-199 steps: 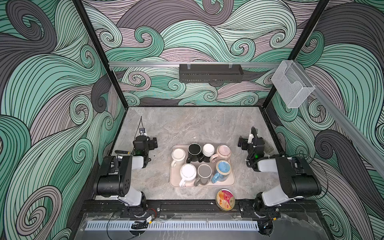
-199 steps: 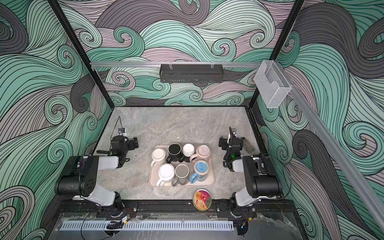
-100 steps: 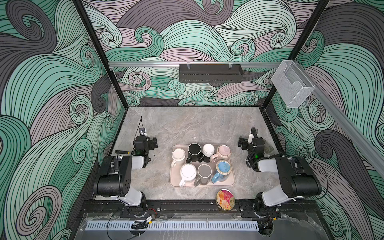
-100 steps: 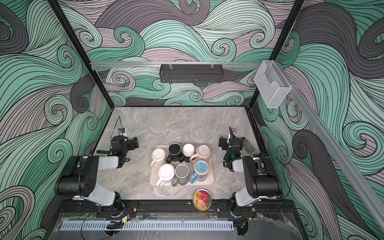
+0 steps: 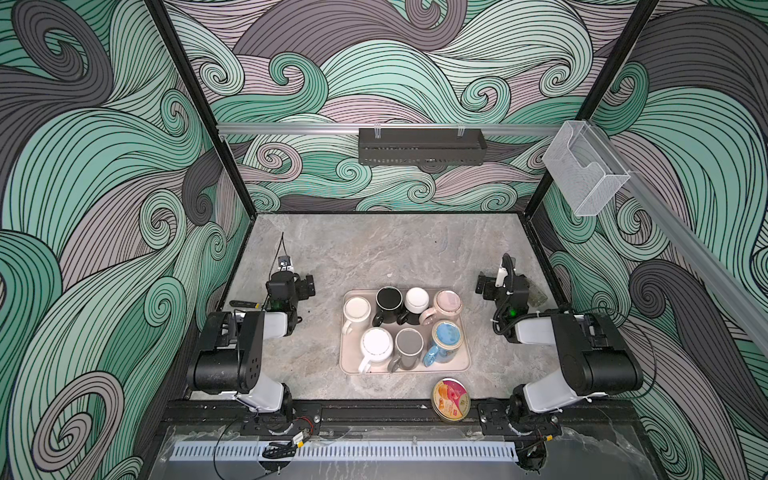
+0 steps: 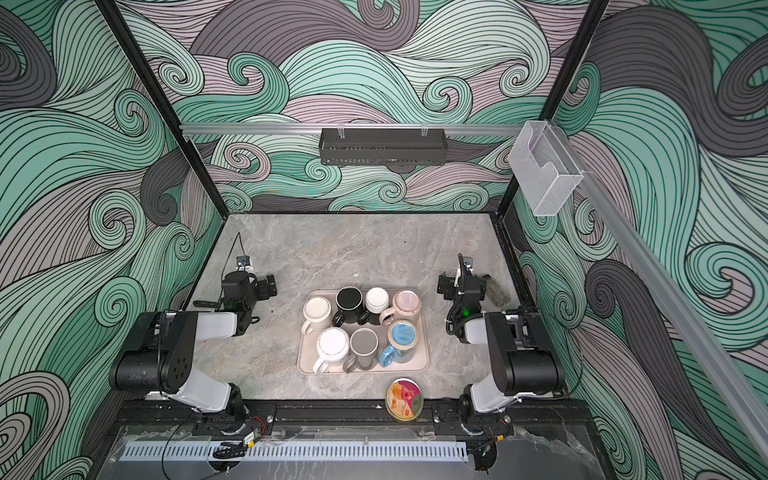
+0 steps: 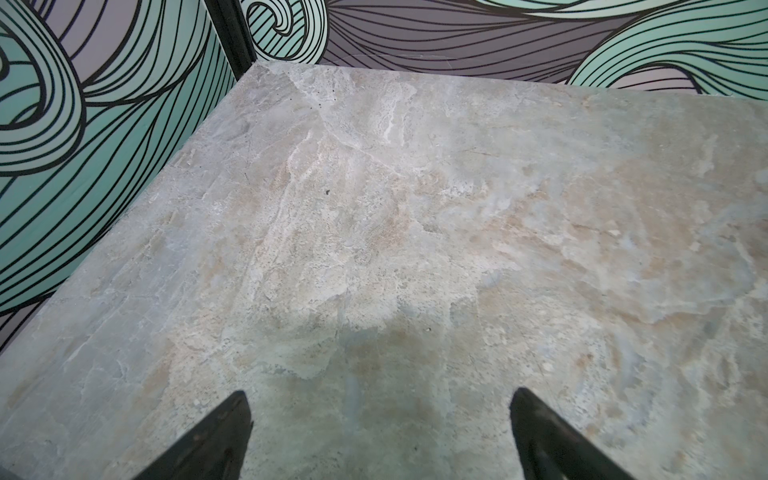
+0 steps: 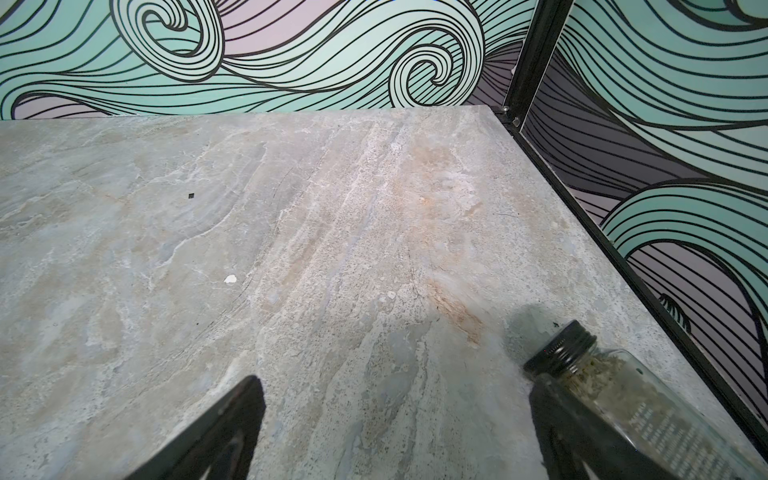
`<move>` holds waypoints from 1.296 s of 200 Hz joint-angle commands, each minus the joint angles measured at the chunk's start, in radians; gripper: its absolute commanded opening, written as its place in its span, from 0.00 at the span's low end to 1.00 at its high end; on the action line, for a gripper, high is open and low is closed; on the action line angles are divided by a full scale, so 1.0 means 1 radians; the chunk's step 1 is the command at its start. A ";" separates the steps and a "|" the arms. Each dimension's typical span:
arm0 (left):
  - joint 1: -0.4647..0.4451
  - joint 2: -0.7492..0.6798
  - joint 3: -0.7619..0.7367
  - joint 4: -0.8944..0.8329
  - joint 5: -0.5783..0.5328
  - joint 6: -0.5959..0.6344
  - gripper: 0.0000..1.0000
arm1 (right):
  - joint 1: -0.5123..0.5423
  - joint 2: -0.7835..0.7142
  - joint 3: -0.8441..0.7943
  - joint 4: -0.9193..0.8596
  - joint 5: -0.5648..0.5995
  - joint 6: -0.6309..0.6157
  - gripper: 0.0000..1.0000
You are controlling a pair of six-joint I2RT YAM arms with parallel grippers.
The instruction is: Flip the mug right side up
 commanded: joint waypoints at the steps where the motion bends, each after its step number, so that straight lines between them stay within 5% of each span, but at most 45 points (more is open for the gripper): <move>1: 0.008 -0.013 0.028 -0.011 0.012 0.003 0.99 | 0.000 -0.013 0.003 0.012 -0.011 -0.003 0.99; 128: 0.008 -0.047 0.042 -0.041 0.026 0.040 0.98 | -0.005 -0.029 0.017 0.004 -0.012 -0.001 0.99; 146: -0.004 -0.160 0.121 -0.283 0.002 0.034 0.99 | -0.003 -0.147 0.173 -0.425 0.079 0.049 0.99; 178: -0.012 -0.294 0.145 -0.400 -0.097 -0.143 0.99 | 0.024 -0.284 0.257 -0.601 0.126 0.110 1.00; 192: -0.012 -0.361 0.230 -0.625 -0.139 -0.284 0.99 | 0.061 -0.338 0.302 -0.721 0.158 0.131 1.00; 218: -0.044 -0.454 0.258 -0.742 0.007 -0.367 0.99 | 0.143 -0.420 0.374 -0.909 0.227 0.179 0.99; 259: -0.240 -0.564 0.286 -0.962 0.077 -0.432 0.99 | 0.253 -0.538 0.494 -1.257 0.133 0.313 0.97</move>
